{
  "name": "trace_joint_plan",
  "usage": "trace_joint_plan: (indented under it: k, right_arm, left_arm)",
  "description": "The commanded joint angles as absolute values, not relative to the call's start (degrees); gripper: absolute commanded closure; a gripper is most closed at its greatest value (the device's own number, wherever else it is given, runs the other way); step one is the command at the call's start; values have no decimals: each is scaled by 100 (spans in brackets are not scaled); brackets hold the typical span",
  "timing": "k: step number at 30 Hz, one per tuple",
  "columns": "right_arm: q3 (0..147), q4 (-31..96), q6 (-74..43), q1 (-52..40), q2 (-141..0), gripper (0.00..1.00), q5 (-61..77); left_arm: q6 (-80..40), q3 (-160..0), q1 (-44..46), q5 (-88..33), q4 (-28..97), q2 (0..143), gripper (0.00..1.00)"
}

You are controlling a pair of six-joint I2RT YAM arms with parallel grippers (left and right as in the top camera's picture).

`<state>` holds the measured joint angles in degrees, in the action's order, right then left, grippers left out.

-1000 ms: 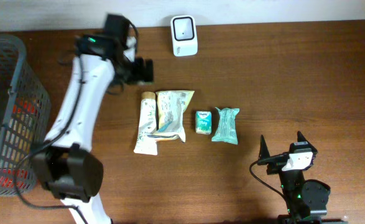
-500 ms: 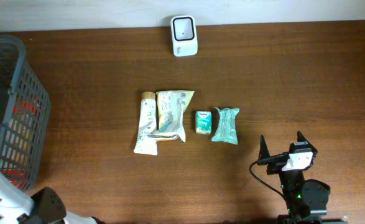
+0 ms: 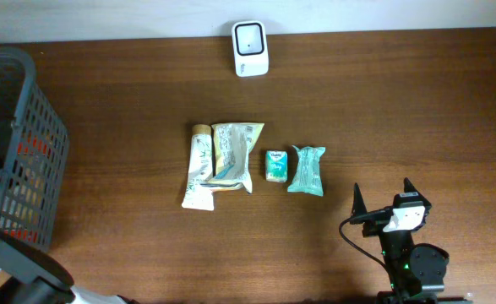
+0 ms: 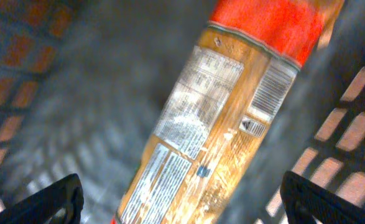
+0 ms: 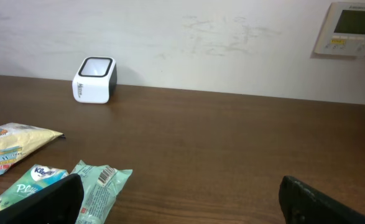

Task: Scan the item barcode
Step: 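Reach into the basket and grasp the orange-red snack package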

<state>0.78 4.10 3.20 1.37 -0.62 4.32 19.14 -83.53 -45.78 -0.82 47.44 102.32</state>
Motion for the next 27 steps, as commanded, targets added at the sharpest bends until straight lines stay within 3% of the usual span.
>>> trace_joint_plan:
  k: [1, 13, 16, 20, 21, 27]
  right_arm:
    - [32, 408, 316, 152, -19, 2, 381]
    - [32, 408, 316, 152, -19, 1, 381]
    - [32, 408, 316, 152, -19, 1, 381]
    - [32, 408, 316, 152, -19, 1, 381]
    - [32, 408, 316, 152, -19, 1, 381]
    - [32, 408, 316, 152, -19, 1, 384]
  left_arm:
    - [2801, -8167, -4591, -392, 4429, 10604, 1]
    - [3308, -8165, -4591, -987, 4348, 11577, 7]
    - [3306, -8165, -4593, -967, 4348, 11629, 25]
    - [3304, -8169, -4593, -854, 4353, 11627, 75]
    - [3291, -8169, -4593, -803, 4353, 11625, 83]
    - [2788, -8482, -4591, -576, 4427, 11395, 100]
